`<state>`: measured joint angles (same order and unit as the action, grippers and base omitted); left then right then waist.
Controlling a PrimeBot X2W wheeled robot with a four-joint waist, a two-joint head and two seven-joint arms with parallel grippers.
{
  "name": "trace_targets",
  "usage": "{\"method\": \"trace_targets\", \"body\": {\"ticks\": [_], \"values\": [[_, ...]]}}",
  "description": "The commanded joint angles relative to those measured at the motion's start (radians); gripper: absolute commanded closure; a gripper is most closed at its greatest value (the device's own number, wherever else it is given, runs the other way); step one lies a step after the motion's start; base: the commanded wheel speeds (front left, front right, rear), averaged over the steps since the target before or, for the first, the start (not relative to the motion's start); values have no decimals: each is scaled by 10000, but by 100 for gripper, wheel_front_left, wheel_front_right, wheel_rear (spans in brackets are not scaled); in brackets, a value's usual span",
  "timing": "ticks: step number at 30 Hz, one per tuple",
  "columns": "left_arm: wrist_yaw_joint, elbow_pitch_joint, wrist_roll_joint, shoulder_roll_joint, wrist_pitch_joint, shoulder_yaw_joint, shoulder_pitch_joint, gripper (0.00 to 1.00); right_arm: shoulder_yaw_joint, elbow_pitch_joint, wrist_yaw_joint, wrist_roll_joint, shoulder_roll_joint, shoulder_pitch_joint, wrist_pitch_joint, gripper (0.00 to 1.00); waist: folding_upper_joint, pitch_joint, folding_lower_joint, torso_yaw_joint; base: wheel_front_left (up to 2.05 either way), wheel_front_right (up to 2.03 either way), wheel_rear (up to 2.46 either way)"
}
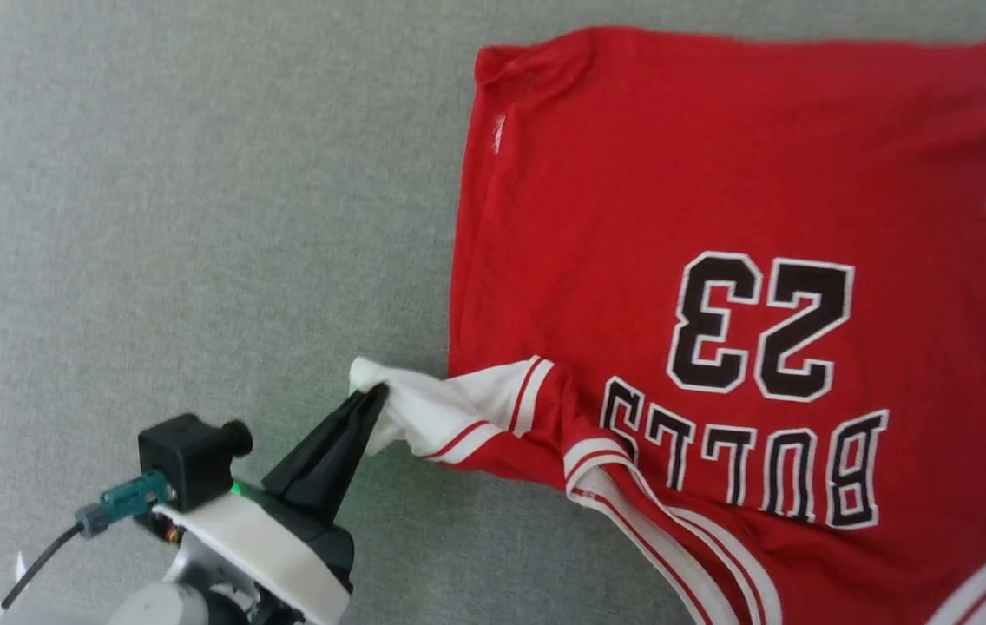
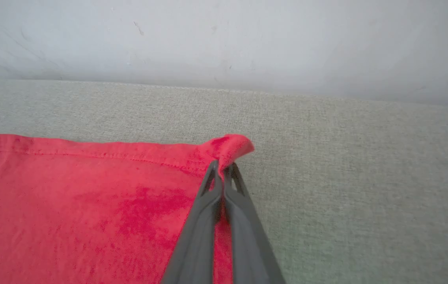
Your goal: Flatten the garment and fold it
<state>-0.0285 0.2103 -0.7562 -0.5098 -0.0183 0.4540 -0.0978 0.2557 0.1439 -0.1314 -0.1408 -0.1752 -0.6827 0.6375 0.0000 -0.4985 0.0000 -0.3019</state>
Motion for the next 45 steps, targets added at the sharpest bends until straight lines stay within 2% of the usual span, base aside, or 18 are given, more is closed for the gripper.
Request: {"method": "trace_targets", "body": {"ticks": [1, 4, 9, 13, 18, 24, 25, 27, 31, 35, 39, 41, 45], "values": [[90, 28, 28, -56, 2, -59, 171, 100, 68, -195, 7, -156, -57, 372, -79, 100, 0, 1221, 0, 1031, 0, 0, 0], [307, 166, 28, -205, 91, -94, 535, 100, 761, -1404, 7, -807, 68, 1808, -94, 100, 0, 1724, 0, 1454, 0, 0, 0], [581, 411, 47, -395, 216, -96, 1021, 100, 2357, -3460, 7, -1415, 762, 4706, 57, 100, 0, 2136, 0, 1975, 0, 0, 0], [699, 565, -18, -481, 287, -102, 1286, 100, 3190, -4294, 7, -2027, 1202, 6703, 52, 100, 0, 2247, 0, 2257, 0, 0, 0], [854, 547, -91, -549, 359, -100, 1586, 100, 3108, -3162, 7, -3558, 1244, 8447, -559, 100, 0, 2445, 0, 2475, 0, 0, 0], [912, 487, -235, -507, 419, -59, 1731, 100, 2062, -2096, 7, -3404, 1247, 8912, -1746, 100, 0, 2762, 0, 2514, 0, 0, 0], [907, 486, -252, -492, 410, -51, 1740, 100, 1985, -2136, 7, -3280, 1247, 8781, -1860, 0, 0, 2799, 0, 2509, 0, 0, 0], [866, 479, -274, -465, 400, -15, 1719, 100, 1775, -2485, 7, -2856, 1247, 8427, -1816, 0, 0, 2827, 0, 2470, 0, 0, 0], [699, 445, -249, -400, 399, 94, 1474, 100, 1051, -3948, 7, -2090, 1223, 7207, -1047, 0, 0, 2645, 0, 2292, 0, 0, 0], [449, 407, -162, -302, 395, 218, 984, 100, 30, -4801, 7, -1495, 792, 5447, -230, 0, 0, 2109, 0, 1955, 0, 0, 0], [89, 231, -55, -126, 427, 435, 322, 100, -1048, -4250, 7, -1147, 406, 3816, 630, 0, 0, 1476, 0, 1483, 0, 0, 0], [-101, 55, -4, 14, 452, 583, -35, 100, -1668, -3607, 7, -958, -39, 3273, 1099, 0, 0, 1203, 0, 1203, 0, 0, 0], [-401, -354, 59, 361, 438, 896, -660, 100, -2068, -2323, 7, -954, -488, 2617, 1901, 0, 0, 821, 0, 636, 0, 0, 0]]}}
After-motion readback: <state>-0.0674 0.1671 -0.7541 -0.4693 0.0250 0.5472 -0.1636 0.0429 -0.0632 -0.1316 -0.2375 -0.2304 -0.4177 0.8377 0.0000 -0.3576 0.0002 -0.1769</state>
